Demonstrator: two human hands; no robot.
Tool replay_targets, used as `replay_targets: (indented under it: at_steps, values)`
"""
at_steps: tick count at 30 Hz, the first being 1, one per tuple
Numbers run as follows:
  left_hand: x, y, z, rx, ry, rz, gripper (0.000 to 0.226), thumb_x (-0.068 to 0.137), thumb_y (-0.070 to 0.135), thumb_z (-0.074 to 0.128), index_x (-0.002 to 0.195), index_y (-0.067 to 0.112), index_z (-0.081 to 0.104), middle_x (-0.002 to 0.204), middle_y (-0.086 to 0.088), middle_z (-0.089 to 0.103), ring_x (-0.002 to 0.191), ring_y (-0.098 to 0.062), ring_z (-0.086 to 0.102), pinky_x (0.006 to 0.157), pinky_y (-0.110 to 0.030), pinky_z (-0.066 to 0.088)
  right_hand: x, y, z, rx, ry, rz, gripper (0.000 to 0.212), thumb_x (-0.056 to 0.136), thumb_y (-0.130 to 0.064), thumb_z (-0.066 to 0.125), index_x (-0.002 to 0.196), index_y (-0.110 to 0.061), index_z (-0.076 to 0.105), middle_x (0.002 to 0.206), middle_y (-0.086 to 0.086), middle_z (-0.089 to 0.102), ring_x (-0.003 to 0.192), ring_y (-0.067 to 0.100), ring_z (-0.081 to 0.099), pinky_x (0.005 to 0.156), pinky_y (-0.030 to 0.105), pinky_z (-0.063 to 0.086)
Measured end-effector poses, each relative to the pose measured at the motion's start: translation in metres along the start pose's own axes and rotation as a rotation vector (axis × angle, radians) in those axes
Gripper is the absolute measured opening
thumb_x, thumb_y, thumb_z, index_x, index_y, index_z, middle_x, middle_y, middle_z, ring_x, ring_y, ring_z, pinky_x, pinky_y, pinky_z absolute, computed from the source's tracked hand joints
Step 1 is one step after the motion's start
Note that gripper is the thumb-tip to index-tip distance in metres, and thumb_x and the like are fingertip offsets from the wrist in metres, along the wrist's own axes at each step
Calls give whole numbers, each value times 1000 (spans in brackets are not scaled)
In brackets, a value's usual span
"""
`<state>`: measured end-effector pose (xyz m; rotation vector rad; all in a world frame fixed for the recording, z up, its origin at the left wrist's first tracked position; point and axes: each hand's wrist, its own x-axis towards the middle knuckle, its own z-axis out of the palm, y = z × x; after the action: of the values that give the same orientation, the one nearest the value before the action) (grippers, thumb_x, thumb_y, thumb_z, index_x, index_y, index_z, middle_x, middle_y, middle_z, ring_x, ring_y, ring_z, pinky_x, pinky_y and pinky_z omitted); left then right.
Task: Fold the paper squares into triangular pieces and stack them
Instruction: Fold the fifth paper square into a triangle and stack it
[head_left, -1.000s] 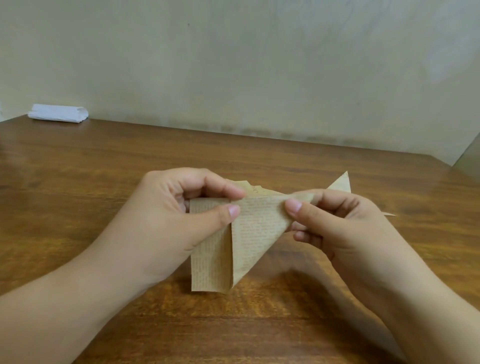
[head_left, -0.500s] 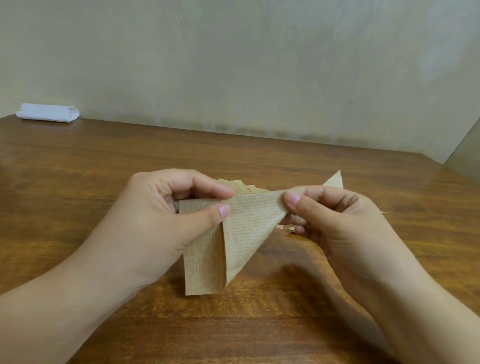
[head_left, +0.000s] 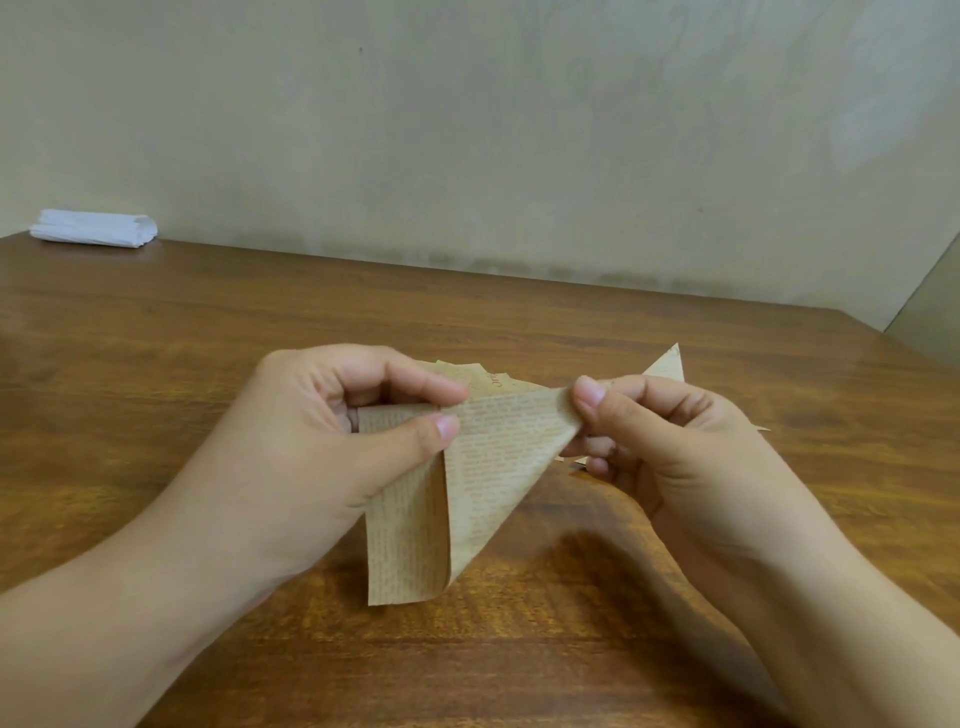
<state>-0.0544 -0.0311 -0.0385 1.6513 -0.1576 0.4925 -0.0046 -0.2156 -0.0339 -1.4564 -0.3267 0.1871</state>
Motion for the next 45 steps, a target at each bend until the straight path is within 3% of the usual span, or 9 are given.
replay_targets:
  at_steps: [5,15,18,21,24,29,33,35,45]
  values:
    - [0,1,-1,-26,4,-2,20,53,15,71,69,28,76,74,5,74,72,-5,69,60,-13,52,1,-2,-3,50,9,2,18,58,-33,70,62,-16,74,71,6,72,63,7,65,58,16,46]
    - [0,0,0,-12,-4,-13,18,53,17,71,67,28,76,74,6,74,72,-3,69,62,-12,51,-1,-2,-1,36,46,-21,15,63,-28,68,52,-20,62,59,0,61,63,13,53,53,16,43]
    - [0,0,-1,1,-3,-14,18,52,20,71,66,30,75,75,6,74,74,-4,69,63,-13,51,-3,-1,-1,14,28,-17,15,60,-33,70,60,-18,67,67,3,64,64,9,56,56,18,46]
    - [1,0,-2,9,1,-9,18,52,21,72,66,31,75,76,6,74,77,-5,69,64,-14,52,-4,-2,0,-64,-24,8,29,54,-38,72,69,-13,73,68,4,68,64,8,61,63,21,48]
    - [0,0,-4,16,-22,-19,26,49,18,88,68,31,76,75,5,73,73,-3,67,62,-14,52,-3,-1,-1,-139,-21,-3,43,54,-38,72,72,0,69,66,7,68,64,10,59,69,29,43]
    - [0,-1,-7,50,-115,-59,26,52,18,72,74,33,76,72,7,68,68,-1,61,62,-10,48,-4,0,0,-223,-24,-15,44,54,-45,73,69,-4,68,67,5,70,67,12,55,76,35,42]
    - [-1,2,-6,61,-147,-47,28,51,27,91,75,31,76,81,1,72,75,-7,67,66,-12,50,-4,-2,1,-198,-13,-27,38,53,-42,74,64,-5,67,62,4,68,63,11,56,82,41,43]
    - [0,1,-5,46,-103,-44,20,52,25,80,71,31,76,79,3,73,74,-6,68,64,-12,50,-5,-2,2,-167,-4,-37,28,53,-38,74,60,-11,69,58,2,65,61,9,57,86,44,44]
    - [1,-1,-5,59,-56,-15,19,51,26,72,67,35,76,77,7,74,78,-5,69,67,-12,51,-2,-2,-2,-68,27,-55,20,59,-27,69,66,-9,73,65,6,67,60,8,58,65,26,41]
